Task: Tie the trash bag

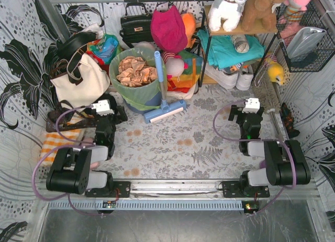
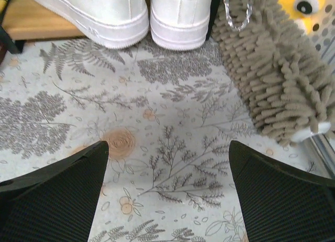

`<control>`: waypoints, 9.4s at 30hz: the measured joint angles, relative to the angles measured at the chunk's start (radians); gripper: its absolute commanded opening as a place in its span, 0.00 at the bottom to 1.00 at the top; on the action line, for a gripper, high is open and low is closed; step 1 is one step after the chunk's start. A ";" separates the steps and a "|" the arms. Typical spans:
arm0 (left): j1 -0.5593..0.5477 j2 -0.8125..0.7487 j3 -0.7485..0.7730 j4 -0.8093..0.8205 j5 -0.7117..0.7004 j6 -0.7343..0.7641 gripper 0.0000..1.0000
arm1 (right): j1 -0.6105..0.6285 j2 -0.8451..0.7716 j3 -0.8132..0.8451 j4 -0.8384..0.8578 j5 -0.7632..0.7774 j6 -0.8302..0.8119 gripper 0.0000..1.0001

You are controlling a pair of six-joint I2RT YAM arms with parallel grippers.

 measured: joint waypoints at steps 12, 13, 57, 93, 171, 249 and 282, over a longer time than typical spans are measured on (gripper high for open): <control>0.000 -0.433 0.180 -0.576 -0.008 -0.093 0.98 | 0.000 -0.312 0.116 -0.443 -0.103 0.039 0.97; 0.000 -0.457 0.205 -0.629 -0.008 -0.095 0.98 | 0.000 -0.343 0.128 -0.476 -0.118 0.051 0.97; 0.000 -0.741 0.383 -1.178 0.157 -0.187 0.98 | 0.616 0.207 1.058 -0.636 -0.438 0.087 0.73; 0.000 -0.741 0.383 -1.165 0.157 -0.186 0.98 | 0.546 0.053 1.076 -0.850 -0.195 0.042 0.00; 0.001 -0.629 0.664 -1.431 0.056 -0.349 0.98 | 0.700 0.270 1.474 -1.433 0.069 0.814 0.56; 0.085 0.353 1.537 -1.690 0.165 -0.050 0.06 | 0.771 0.711 2.009 -1.756 0.330 0.888 0.00; -0.206 -0.224 1.114 -1.942 0.401 -0.278 0.00 | 0.771 0.084 1.478 -1.945 0.079 0.684 0.00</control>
